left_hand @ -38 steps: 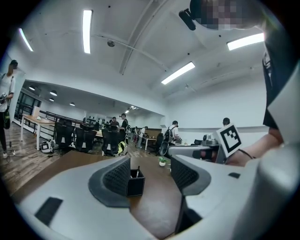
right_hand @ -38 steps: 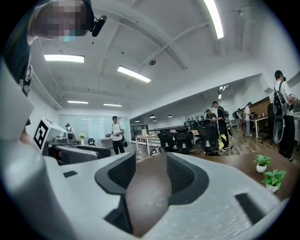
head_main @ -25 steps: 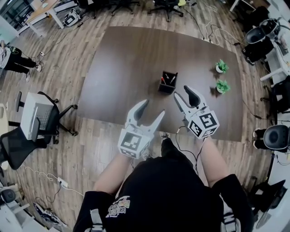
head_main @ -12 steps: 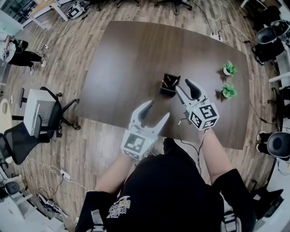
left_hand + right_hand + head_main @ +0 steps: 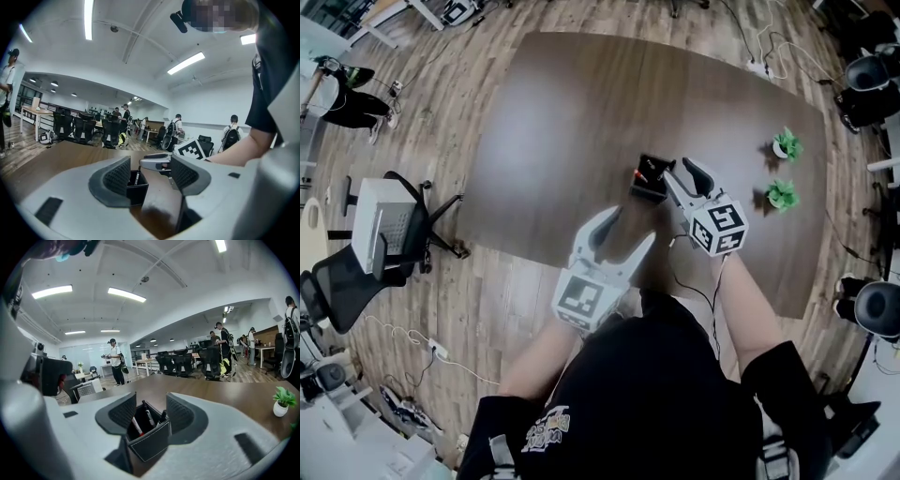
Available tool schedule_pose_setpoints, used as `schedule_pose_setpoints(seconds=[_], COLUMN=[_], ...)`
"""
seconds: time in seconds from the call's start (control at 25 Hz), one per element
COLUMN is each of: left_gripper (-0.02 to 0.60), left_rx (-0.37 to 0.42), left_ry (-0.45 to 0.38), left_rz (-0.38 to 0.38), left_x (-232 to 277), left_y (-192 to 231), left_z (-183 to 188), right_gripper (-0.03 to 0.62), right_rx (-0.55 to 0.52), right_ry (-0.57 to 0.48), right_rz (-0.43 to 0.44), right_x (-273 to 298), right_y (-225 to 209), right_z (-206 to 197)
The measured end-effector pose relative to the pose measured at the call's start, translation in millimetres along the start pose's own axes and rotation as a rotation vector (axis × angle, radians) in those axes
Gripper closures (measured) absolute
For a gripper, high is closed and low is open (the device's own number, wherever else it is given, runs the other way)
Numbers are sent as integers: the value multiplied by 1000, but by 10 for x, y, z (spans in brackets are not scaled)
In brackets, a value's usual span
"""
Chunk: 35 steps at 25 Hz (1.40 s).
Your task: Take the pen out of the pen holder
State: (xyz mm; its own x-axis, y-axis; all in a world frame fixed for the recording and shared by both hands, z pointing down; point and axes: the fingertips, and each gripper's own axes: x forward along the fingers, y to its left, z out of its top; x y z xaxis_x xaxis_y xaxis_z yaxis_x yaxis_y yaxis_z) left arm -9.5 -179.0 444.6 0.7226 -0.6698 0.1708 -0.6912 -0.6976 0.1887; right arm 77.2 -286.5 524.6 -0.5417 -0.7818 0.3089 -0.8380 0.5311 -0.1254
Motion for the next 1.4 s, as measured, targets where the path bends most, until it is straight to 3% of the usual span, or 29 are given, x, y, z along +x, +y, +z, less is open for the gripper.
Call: schedule_pose_setpoints(seconds=[0.64,0.92,1.12,1.4], left_gripper=[337,337,337,337], left_rx=[-41,-81,-56,-56], left_ry=[34,71,34,32], left_rz=[38,40,54,56], left_x=[145,109,92,32], left_y=[141,166,207,185], left_z=[-212,-201,-246,-215], right_gripper=[421,451,458,514], right_rx=[-80,-165,-209,-239], right_ry=[115,119,127,123], right_rz=[4,-6,-28,-60], right_x=[325,361,356,319], right_y=[-216,-167,-156,-158], right_z=[-482,-468,-483,-432])
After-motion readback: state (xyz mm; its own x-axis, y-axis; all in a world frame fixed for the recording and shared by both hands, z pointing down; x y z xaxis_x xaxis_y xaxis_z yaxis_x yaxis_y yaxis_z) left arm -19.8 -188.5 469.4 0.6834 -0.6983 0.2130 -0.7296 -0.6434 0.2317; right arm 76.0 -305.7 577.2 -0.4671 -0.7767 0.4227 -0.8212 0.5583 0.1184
